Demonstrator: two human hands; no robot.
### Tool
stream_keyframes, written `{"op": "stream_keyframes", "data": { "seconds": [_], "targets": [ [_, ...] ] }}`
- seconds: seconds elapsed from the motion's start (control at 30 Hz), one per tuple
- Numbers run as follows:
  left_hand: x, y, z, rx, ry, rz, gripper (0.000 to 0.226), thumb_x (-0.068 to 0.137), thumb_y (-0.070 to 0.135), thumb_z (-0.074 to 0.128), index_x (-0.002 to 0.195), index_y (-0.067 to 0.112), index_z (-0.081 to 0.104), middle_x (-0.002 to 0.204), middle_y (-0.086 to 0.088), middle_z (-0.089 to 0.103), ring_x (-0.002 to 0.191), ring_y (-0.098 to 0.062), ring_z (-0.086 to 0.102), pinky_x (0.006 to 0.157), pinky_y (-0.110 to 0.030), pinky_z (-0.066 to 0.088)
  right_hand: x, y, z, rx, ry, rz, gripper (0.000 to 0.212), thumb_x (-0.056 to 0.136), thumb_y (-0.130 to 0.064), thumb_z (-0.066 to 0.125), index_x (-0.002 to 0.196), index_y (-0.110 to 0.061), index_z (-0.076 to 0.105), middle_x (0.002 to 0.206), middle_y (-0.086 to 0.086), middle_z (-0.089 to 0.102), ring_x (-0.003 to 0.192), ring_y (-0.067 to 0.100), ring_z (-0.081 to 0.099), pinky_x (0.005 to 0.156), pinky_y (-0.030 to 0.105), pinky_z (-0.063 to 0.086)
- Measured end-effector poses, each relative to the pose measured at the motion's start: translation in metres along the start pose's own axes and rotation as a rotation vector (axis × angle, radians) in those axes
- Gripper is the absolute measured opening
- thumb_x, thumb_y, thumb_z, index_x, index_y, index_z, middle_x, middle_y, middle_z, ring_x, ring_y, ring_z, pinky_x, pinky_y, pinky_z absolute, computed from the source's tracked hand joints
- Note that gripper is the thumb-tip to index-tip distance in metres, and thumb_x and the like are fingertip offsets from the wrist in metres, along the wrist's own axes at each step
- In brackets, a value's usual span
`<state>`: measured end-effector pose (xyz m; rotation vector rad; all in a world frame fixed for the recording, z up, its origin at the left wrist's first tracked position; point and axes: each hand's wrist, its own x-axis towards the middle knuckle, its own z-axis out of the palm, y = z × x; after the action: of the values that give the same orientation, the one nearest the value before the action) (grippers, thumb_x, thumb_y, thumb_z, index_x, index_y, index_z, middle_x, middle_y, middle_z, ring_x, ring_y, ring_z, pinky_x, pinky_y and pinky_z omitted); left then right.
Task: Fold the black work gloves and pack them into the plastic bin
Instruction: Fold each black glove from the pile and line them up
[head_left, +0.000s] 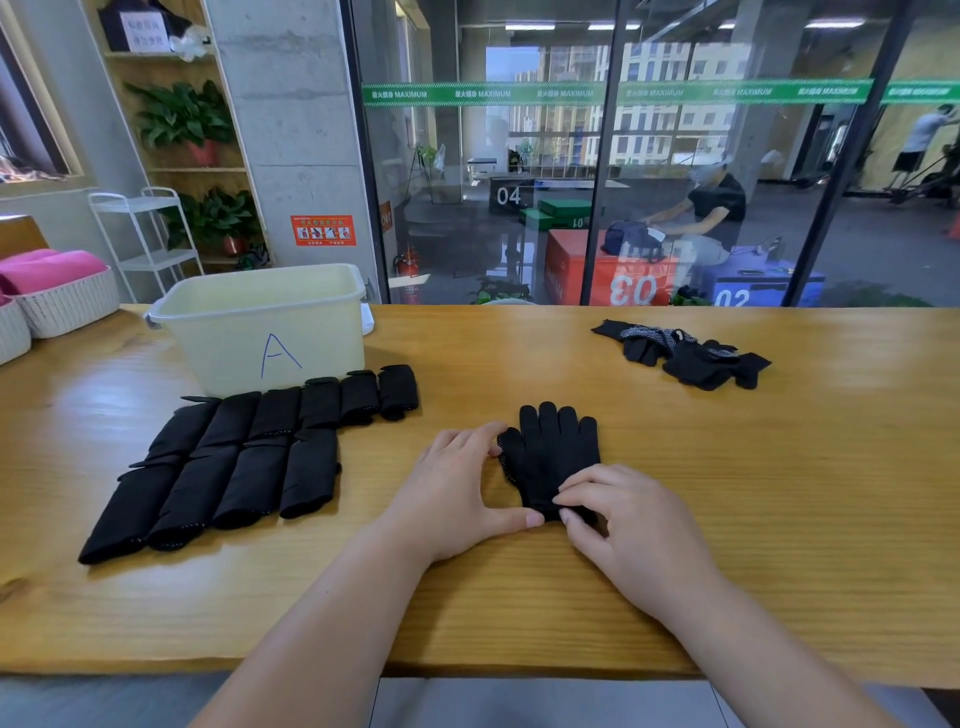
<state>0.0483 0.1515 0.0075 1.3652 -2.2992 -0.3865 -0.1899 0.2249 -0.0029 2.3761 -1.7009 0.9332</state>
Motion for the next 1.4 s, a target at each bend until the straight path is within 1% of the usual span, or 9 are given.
{"op": "stream_keyframes", "data": {
  "seconds": [0.2, 0.37, 0.57, 0.63, 0.77, 0.87, 0.93, 1.13, 1.4],
  "targets": [
    [0.000, -0.003, 0.002, 0.077, -0.032, 0.049, 0.098, 0.077, 0.094, 0.058, 0.161, 0.048, 0.035, 0.145, 0.020, 0.046, 0.143, -0.008, 0.030, 0.122, -0.041, 0.036, 0.001, -0.003, -0.002, -0.005, -0.020, 0.030, 0.024, 0.098, -0.043, 0.058, 0.107, -0.039, 0.080, 0.111, -0.031, 0.065, 0.110, -0.006, 0.057, 0.091, 0.029, 0.054],
    [0.001, -0.002, 0.002, 0.097, -0.052, 0.049, 0.106, 0.078, 0.095, 0.054, 0.160, 0.030, 0.045, 0.148, 0.019, 0.042, 0.143, -0.008, 0.029, 0.123, -0.041, 0.035, 0.003, -0.005, -0.004, -0.002, -0.146, 0.102, 0.041, 0.109, -0.047, 0.042, 0.144, -0.038, 0.062, 0.150, -0.027, 0.052, 0.145, -0.005, 0.037, 0.119, 0.024, 0.033],
    [0.001, 0.002, 0.000, 0.094, -0.051, 0.035, 0.108, 0.077, 0.092, 0.060, 0.160, 0.024, 0.046, 0.151, 0.017, 0.042, 0.144, -0.008, 0.030, 0.123, -0.040, 0.035, 0.036, -0.012, -0.011, -0.071, -0.176, 0.192, 0.050, 0.113, -0.047, 0.033, 0.157, -0.032, 0.049, 0.166, -0.017, 0.039, 0.157, 0.004, 0.025, 0.125, 0.027, 0.022],
    [0.001, 0.001, 0.000, 0.085, -0.041, 0.032, 0.109, 0.076, 0.092, 0.062, 0.159, 0.024, 0.047, 0.150, 0.017, 0.044, 0.143, -0.008, 0.031, 0.122, -0.040, 0.036, 0.056, -0.015, -0.008, 0.024, -0.307, 0.200, 0.055, 0.113, -0.048, 0.036, 0.164, -0.029, 0.038, 0.173, -0.014, 0.025, 0.160, 0.006, 0.016, 0.129, 0.031, 0.019],
    [-0.002, 0.000, 0.000, 0.081, -0.021, 0.031, 0.110, 0.072, 0.093, 0.065, 0.158, 0.027, 0.046, 0.151, 0.017, 0.048, 0.144, -0.007, 0.032, 0.122, -0.039, 0.036, 0.085, -0.015, 0.003, -0.106, -0.667, 0.236, 0.072, 0.110, -0.055, 0.041, 0.170, -0.023, 0.017, 0.178, -0.003, 0.004, 0.164, 0.019, 0.001, 0.132, 0.044, 0.015],
    [-0.003, 0.000, -0.003, 0.009, 0.016, 0.018, 0.109, 0.071, 0.090, 0.070, 0.158, 0.029, 0.045, 0.151, 0.018, 0.053, 0.145, -0.004, 0.035, 0.122, -0.038, 0.037, 0.107, -0.013, 0.006, -0.061, -0.531, 0.262, 0.062, 0.114, -0.046, 0.037, 0.168, -0.021, 0.024, 0.177, 0.001, 0.014, 0.163, 0.024, 0.009, 0.131, 0.046, 0.017],
    [-0.004, 0.001, -0.004, -0.058, 0.044, -0.007, 0.104, 0.073, 0.090, 0.068, 0.156, 0.032, 0.046, 0.147, 0.021, 0.056, 0.142, -0.001, 0.039, 0.119, -0.035, 0.040, 0.119, -0.011, 0.017, -0.108, -0.465, 0.294, 0.060, 0.115, -0.045, 0.031, 0.169, -0.021, 0.021, 0.178, 0.001, 0.010, 0.164, 0.025, 0.006, 0.132, 0.047, 0.015],
    [-0.004, -0.004, -0.007, -0.159, 0.115, -0.081, 0.087, 0.081, 0.093, 0.053, 0.149, 0.039, 0.045, 0.129, 0.028, 0.059, 0.132, 0.005, 0.040, 0.105, -0.026, 0.043, 0.111, 0.002, 0.059, -0.255, -0.533, 0.333, 0.072, 0.106, -0.069, 0.013, 0.169, -0.037, -0.002, 0.178, -0.003, -0.012, 0.164, 0.026, -0.011, 0.132, 0.053, -0.001],
    [-0.005, -0.006, -0.008, -0.224, 0.144, -0.109, 0.086, 0.083, 0.093, 0.050, 0.150, 0.041, 0.043, 0.126, 0.028, 0.058, 0.132, 0.003, 0.042, 0.105, -0.027, 0.044, 0.118, -0.001, 0.046, -0.293, -0.669, 0.315, 0.076, 0.104, -0.074, 0.012, 0.167, -0.039, -0.010, 0.176, -0.002, -0.021, 0.162, 0.028, -0.019, 0.131, 0.055, -0.004]
  ]
}}
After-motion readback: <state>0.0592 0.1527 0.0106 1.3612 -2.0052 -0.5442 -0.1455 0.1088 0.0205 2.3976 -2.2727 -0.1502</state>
